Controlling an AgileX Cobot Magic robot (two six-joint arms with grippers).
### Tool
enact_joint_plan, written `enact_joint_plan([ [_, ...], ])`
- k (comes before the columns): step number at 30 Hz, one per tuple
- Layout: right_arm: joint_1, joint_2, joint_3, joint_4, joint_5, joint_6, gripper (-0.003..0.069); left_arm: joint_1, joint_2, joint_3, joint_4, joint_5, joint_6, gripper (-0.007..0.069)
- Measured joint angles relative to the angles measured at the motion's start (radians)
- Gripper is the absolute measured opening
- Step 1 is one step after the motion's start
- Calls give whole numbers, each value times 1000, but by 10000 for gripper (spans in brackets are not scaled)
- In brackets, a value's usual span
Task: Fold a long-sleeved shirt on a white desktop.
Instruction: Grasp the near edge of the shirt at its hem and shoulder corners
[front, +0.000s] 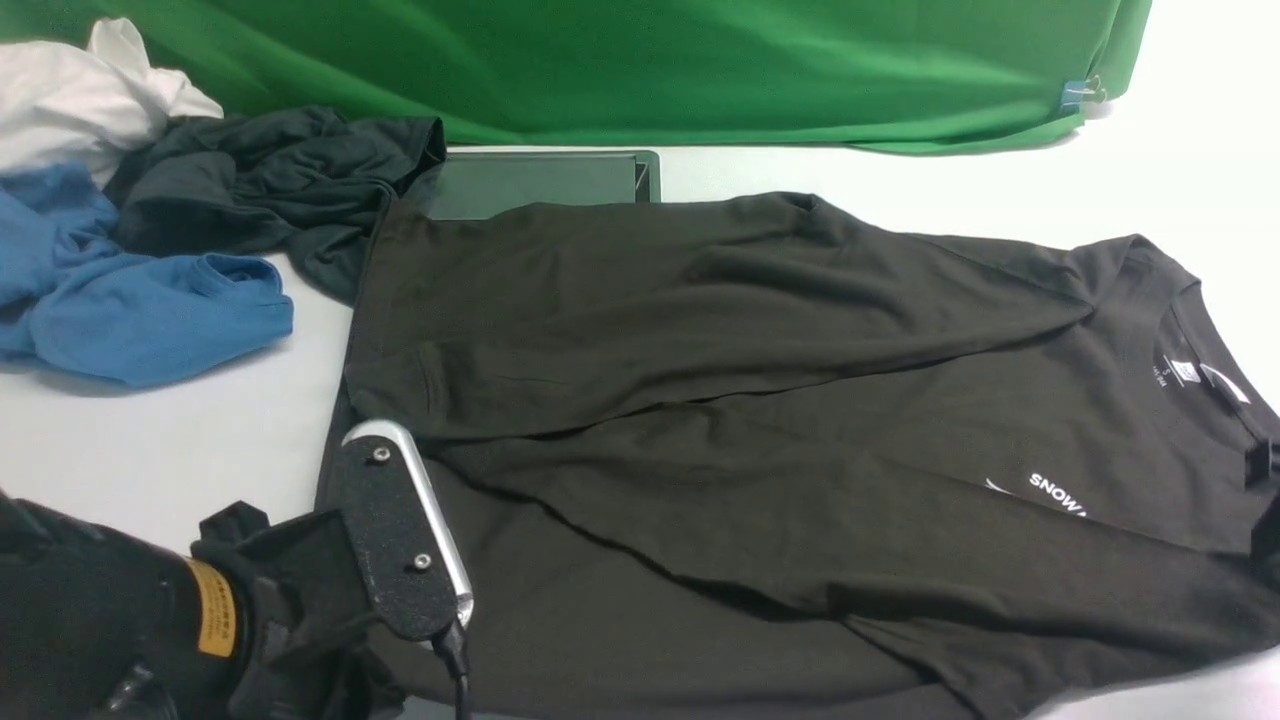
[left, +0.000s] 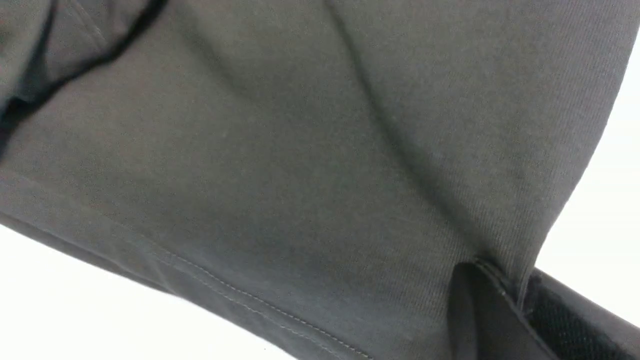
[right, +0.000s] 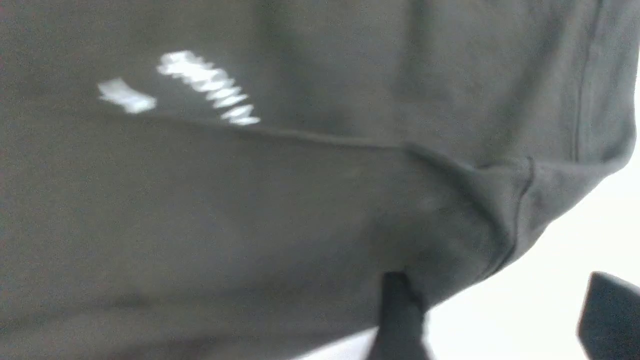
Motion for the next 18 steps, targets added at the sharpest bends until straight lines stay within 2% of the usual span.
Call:
enact_joint_plan([
  [2,-28,43,31,19,-39,1,547,0,0,0,-5,1,0,28],
  [5,-44,94,62,37,-61,2,544,0,0,0,-17,1,0,28],
  [10,-48,187,81,47,-163,-1,478,0,0,0,-29,-4,0,28],
  [13,-50,198,77,43,-191,-8,386,0,0,0,-29,-5,0,28],
  [14,-51,200,76,44,-199,-30,300,0,0,0,-29,-5,2,28],
  [17,-51,197,76,54,-188,-62,121,0,0,0,-30,0,7,28],
  [18,-51,197,76,56,-185,-64,121,0,0,0,-30,0,7,28],
])
